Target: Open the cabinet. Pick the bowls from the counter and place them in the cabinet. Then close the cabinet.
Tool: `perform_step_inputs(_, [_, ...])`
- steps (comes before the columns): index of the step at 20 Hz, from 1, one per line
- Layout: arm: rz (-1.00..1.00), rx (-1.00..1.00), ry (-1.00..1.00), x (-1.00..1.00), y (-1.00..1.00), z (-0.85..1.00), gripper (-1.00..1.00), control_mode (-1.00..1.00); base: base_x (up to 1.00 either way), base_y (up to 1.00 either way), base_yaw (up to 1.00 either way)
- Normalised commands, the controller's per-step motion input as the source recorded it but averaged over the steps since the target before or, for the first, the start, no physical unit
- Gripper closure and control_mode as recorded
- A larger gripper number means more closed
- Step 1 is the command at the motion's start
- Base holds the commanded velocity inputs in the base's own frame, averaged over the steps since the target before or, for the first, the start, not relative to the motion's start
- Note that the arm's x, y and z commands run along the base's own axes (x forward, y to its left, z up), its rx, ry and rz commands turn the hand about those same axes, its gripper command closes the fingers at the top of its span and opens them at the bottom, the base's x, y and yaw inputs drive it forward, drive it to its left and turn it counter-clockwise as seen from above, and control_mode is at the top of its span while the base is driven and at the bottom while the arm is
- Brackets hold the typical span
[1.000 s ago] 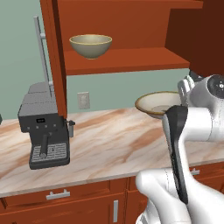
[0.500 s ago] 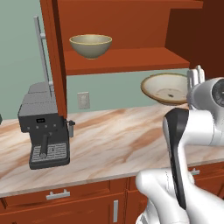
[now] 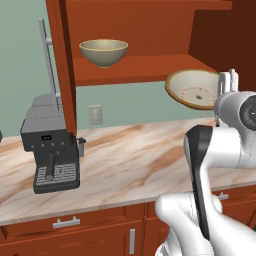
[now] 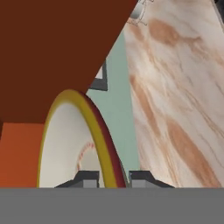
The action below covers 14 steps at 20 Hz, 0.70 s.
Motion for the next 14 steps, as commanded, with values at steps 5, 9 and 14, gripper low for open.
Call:
perform_step_inputs(5, [0.01,0.0,-0.08,0.05,0.0,0.16,1.0,-1.0,0.0,0.0,0.0])
perform_step_inputs(9, [0.01,0.0,-0.01,0.21,0.0,0.06,1.0,-1.0,0.0,0.0,0.0])
perform_step_inputs(14, [0.0,0.0,-0.04,0.3,0.0,0.01,1.0,-1.0,0.0,0.0,0.0])
